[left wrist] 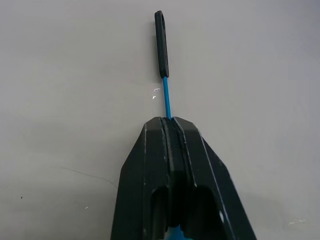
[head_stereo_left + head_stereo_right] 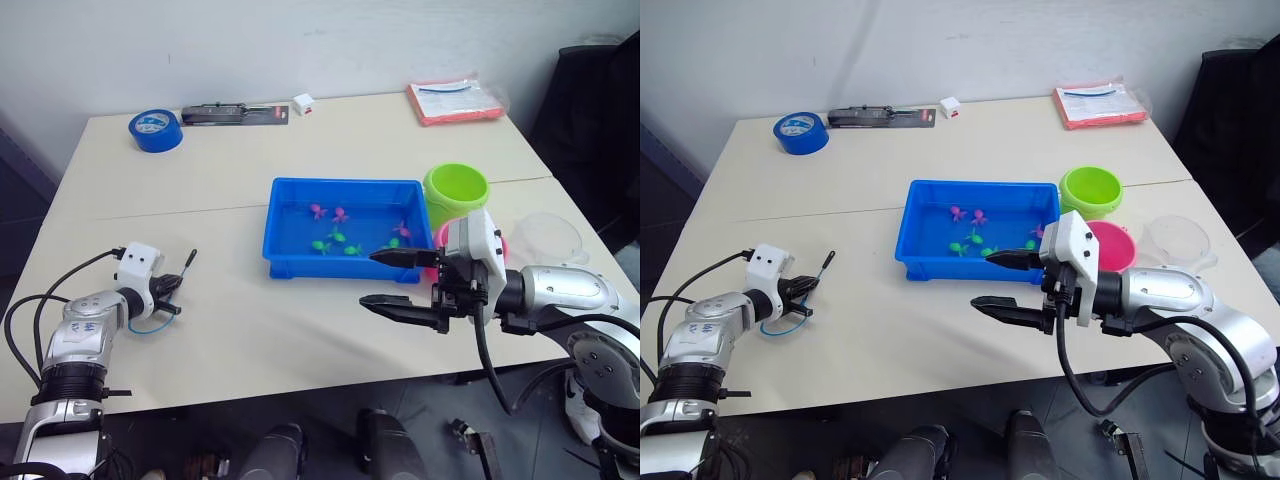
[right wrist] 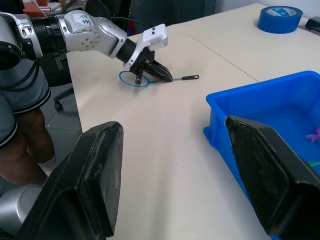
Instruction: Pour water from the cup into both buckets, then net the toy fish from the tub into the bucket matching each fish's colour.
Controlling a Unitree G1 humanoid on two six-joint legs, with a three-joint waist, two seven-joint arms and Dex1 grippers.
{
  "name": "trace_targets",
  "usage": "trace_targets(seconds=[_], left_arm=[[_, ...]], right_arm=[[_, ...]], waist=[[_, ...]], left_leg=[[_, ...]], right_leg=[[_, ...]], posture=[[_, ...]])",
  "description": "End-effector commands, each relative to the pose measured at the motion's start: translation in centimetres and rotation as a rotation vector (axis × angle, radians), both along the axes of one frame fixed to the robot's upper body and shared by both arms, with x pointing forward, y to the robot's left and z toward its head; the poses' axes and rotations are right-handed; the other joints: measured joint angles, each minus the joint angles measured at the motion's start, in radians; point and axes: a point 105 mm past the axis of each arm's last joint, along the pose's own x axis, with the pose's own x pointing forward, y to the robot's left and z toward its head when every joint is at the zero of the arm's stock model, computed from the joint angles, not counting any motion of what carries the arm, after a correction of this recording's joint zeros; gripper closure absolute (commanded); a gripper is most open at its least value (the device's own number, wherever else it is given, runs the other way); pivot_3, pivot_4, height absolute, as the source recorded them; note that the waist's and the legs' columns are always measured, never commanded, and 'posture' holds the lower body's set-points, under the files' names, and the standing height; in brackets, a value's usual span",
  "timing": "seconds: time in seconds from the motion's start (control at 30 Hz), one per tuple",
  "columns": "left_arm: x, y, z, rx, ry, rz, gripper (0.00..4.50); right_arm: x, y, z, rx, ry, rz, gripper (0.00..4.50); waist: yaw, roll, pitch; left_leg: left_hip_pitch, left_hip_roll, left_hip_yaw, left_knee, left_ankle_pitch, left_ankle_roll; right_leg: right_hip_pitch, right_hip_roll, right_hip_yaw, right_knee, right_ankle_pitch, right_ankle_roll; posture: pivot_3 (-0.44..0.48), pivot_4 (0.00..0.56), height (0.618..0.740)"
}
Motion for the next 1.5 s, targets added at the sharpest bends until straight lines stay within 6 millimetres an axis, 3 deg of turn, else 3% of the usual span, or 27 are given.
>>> trace_targets(seconds=[0.03,0.2,0.3,0.37,0.43,0.63,0.87,1.2,1.5], left_arm=[[-0.7,1.0,-0.8,0.041,0.029,0.031,4.47],[-0.2,1.3,2.7,0.074,-0.087,0.008,4.47],[0.3,0.1,7.5,0.096,-0.219,-0.070,4.47],[0.4,-1.4,10.3,0.097,-0.295,-0.140,4.47],[0.0,-4.1,12.8,0.079,-0.361,-0.268,4.47],[-1.7,-10.2,16.4,0.034,-0.422,-0.556,4.47],[-3.7,-16.2,17.9,0.040,-0.422,-0.967,4.47],[-4.9,-20.5,17.2,0.069,-0.364,-1.321,4.47],[-4.4,-23.0,16.2,0.105,-0.353,-1.481,4.47]], right_arm=[[-0.5,0.1,0.6,0.003,-0.032,0.019,0.00],[-0.1,-0.1,0.7,0.004,-0.034,0.016,0.00],[0.2,-0.2,0.7,0.004,-0.033,0.013,0.00],[0.4,-0.3,0.7,0.004,-0.028,0.010,0.00],[0.7,-0.4,0.6,0.004,-0.025,0.007,0.00],[1.4,-0.6,0.5,-0.007,-0.015,-0.011,0.00],[2.7,-1.2,-0.4,-0.067,0.054,-0.067,0.00],[3.7,-0.8,-0.8,-0.085,0.114,-0.105,0.00],[3.5,0.3,-0.4,-0.088,0.118,-0.059,0.00]], waist=[[0.000,0.000,0.000],[-0.002,-0.001,0.000],[0.000,-0.002,0.001],[0.000,-0.003,0.001],[0.003,-0.003,0.001],[-0.001,-0.003,0.002],[-0.001,-0.003,0.002],[-0.001,-0.003,0.002],[-0.001,-0.003,0.002]], left_leg=[[0.000,0.000,0.000,0.000,0.000,0.000],[0.000,0.000,0.000,0.000,0.000,0.000],[-0.001,0.001,0.000,0.000,0.000,0.000],[-0.002,0.001,-0.001,0.000,0.000,0.000],[-0.002,0.001,-0.001,0.001,0.000,0.000],[-0.002,0.001,-0.003,0.001,-0.002,0.001],[-0.002,0.002,-0.002,0.001,-0.002,0.000],[-0.002,0.002,-0.002,0.001,-0.003,0.000],[-0.002,0.002,-0.002,0.001,-0.003,0.000]], right_leg=[[0.000,0.000,0.000,0.000,0.000,0.000],[0.000,0.000,0.000,0.000,0.000,0.000],[-0.001,0.000,0.000,0.000,0.000,0.000],[0.000,0.000,0.001,0.000,0.000,0.000],[0.000,0.000,0.001,0.000,0.000,0.000],[0.002,0.000,0.000,-0.002,0.000,0.000],[0.002,0.002,-0.001,-0.002,0.000,0.000],[0.002,0.002,0.000,-0.003,0.000,0.000],[0.002,0.003,-0.001,-0.003,0.000,0.000]], posture=[[0.000,0.150,0.740],[0.000,0.150,0.740],[0.000,0.150,0.740],[0.000,0.150,0.740],[0.000,0.150,0.740],[0.000,0.150,0.740],[0.000,0.150,0.740],[0.000,0.150,0.740],[0.000,0.150,0.740]])
